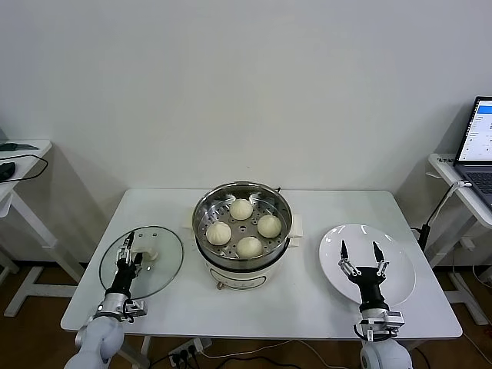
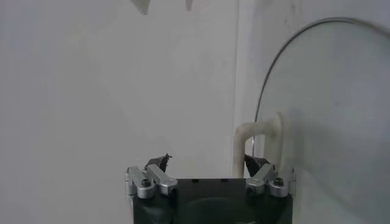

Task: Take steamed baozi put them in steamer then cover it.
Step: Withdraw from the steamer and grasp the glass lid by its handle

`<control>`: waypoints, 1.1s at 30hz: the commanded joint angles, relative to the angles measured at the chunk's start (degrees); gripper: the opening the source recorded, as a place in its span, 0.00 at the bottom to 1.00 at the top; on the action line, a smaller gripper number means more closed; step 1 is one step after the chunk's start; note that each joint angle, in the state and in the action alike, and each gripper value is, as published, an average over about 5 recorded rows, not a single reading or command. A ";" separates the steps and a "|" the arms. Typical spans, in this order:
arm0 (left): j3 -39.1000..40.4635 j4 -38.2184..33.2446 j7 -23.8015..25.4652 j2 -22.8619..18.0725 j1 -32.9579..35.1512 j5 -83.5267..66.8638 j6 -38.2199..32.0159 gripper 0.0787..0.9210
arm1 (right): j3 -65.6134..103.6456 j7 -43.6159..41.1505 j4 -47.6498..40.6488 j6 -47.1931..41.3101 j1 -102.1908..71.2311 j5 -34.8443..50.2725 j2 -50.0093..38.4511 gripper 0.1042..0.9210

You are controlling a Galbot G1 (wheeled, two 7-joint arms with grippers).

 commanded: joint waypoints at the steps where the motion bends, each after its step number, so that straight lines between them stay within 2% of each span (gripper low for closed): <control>1: 0.20 0.74 1.24 0.03 -0.45 -0.01 0.35 0.85 | 0.11 -0.11 -0.13 0.15 0.10 -0.26 -0.10 0.88; 15: 0.93 2.97 3.16 -0.70 -1.68 1.08 2.09 0.39 | 0.19 -0.17 -0.04 0.57 -0.16 -0.54 -0.65 0.88; 19: 0.74 2.80 3.28 -1.14 -1.72 1.38 2.55 0.23 | 0.27 -0.29 0.06 0.91 -0.66 -0.74 -1.04 0.88; 22: 0.47 2.22 2.90 -1.43 -1.53 1.09 2.35 0.15 | 0.26 -0.37 0.09 1.09 -0.89 -0.96 -0.91 0.88; 27: -0.60 -1.09 2.43 -1.48 -0.68 0.03 1.94 0.13 | -0.05 -0.48 -0.05 1.26 -0.86 -1.48 -0.50 0.88; 33: -4.02 -12.83 3.83 0.44 3.33 -1.87 3.52 0.13 | -0.22 -0.52 -0.08 1.34 -0.85 -1.89 -0.02 0.88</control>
